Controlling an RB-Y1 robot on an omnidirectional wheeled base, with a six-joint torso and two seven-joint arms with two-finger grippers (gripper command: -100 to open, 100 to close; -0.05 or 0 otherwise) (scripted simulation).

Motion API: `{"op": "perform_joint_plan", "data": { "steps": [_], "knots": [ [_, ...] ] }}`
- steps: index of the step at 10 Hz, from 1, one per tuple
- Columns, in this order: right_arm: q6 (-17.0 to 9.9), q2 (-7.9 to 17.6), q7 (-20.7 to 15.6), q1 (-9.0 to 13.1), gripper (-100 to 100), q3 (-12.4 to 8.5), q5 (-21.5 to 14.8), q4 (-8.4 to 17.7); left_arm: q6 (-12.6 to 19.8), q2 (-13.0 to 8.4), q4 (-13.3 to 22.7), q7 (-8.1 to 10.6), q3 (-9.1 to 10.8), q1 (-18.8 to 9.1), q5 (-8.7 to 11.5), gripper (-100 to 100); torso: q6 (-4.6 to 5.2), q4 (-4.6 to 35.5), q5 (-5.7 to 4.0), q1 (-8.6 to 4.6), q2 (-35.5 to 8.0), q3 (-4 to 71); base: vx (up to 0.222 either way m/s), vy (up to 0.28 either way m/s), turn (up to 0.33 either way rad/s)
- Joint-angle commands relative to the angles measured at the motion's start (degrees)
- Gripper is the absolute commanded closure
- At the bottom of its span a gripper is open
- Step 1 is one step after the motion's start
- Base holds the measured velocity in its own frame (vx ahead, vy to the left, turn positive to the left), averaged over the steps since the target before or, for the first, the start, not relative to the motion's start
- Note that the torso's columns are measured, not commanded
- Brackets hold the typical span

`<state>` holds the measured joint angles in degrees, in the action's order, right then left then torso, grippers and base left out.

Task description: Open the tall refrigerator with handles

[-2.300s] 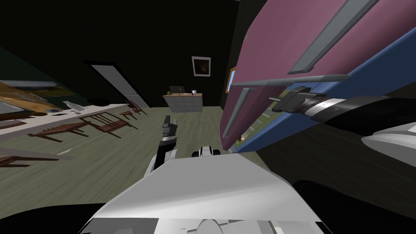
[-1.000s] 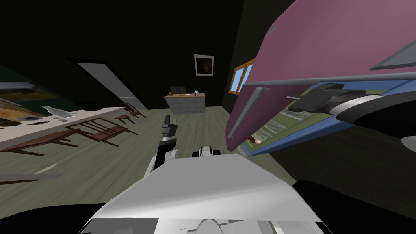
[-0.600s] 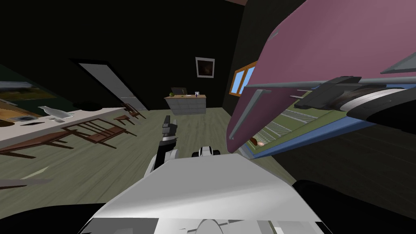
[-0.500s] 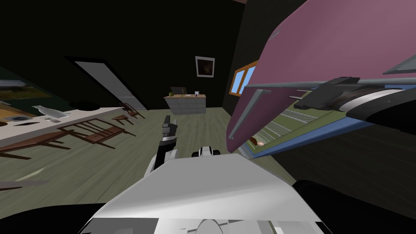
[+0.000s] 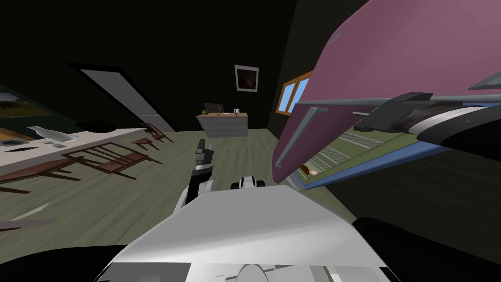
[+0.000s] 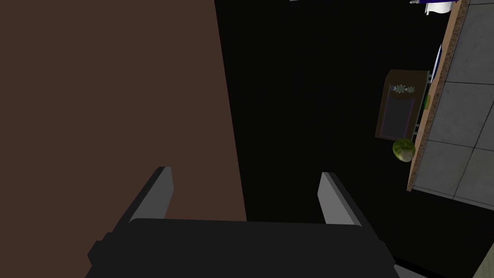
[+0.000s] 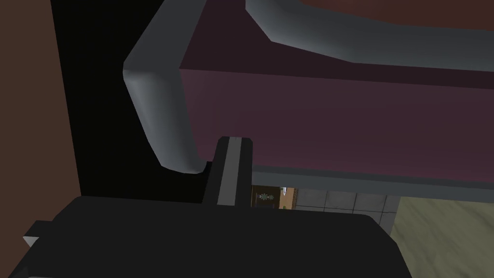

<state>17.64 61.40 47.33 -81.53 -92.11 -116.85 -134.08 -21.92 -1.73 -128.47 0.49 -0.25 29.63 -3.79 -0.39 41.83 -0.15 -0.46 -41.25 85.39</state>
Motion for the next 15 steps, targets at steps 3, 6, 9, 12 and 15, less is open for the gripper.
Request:
{"op": "perform_joint_plan", "data": {
  "steps": [3,6,9,12,15],
  "knots": [
    [0.8,0.1,0.2,-1.3,-100,-1.3,-0.9,0.4,0.0,0.0,0.0,0.00,-0.01,0.0,0.0,0,-0.16,-0.2,0.05,0.06,0.4,0.3,0.125,0.117,-0.016],
    [1.5,0.2,0.4,-1.8,-100,-1.4,-1.1,0.0,0.0,0.0,0.0,0.00,0.00,0.0,0.0,0,-0.33,-0.2,0.18,-0.27,0.8,0.8,0.080,0.072,-0.025],
    [3.3,1.3,1.5,-3.0,-100,-4.2,-0.9,0.2,0.0,0.0,0.0,0.00,0.00,0.0,0.0,0,-0.22,-0.1,0.15,-0.26,0.5,0.5,0.023,0.034,-0.026],
    [2.5,0.5,0.9,-2.8,100,-2.5,-0.6,-0.8,0.0,0.0,0.0,0.00,0.00,0.0,0.0,0,-0.17,-0.1,0.00,-0.29,0.3,0.3,-0.032,-0.001,-0.018],
    [3.3,-0.7,0.9,-3.7,100,-2.8,-1.2,0.9,0.0,0.0,0.0,0.00,-0.02,0.0,0.0,0,-0.07,-0.2,0.11,0.51,0.5,0.2,0.148,0.212,-0.062]
  ]
}}
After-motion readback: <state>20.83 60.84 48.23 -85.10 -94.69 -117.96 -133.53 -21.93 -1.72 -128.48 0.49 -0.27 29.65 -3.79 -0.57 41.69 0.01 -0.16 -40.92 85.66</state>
